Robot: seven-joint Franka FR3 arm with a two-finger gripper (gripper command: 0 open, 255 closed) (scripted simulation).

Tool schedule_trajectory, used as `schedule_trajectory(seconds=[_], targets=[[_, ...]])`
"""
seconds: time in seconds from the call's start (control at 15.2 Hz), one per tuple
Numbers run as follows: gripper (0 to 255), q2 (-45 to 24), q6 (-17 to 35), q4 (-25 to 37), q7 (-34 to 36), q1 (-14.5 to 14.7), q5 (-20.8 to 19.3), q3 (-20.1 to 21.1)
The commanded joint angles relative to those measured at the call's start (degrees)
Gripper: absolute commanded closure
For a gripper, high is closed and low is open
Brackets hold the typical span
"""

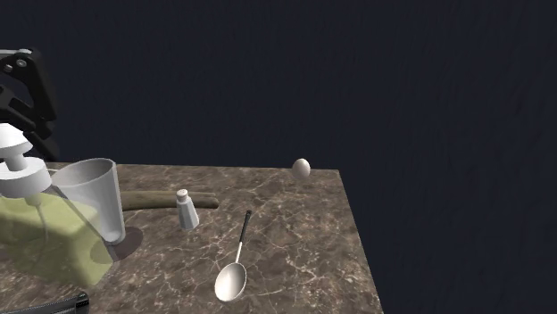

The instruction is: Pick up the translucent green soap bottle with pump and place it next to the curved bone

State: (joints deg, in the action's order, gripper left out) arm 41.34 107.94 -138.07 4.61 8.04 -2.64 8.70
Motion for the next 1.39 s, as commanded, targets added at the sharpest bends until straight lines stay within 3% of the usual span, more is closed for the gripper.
schedule_trajectory(seconds=[0.0,1.32], targets=[[255,0.1,1.6,-1.7,0.2,0.0,0.0,0.1],[255,-1.6,17.6,-16.0,2.2,0.2,0.0,1.3]])
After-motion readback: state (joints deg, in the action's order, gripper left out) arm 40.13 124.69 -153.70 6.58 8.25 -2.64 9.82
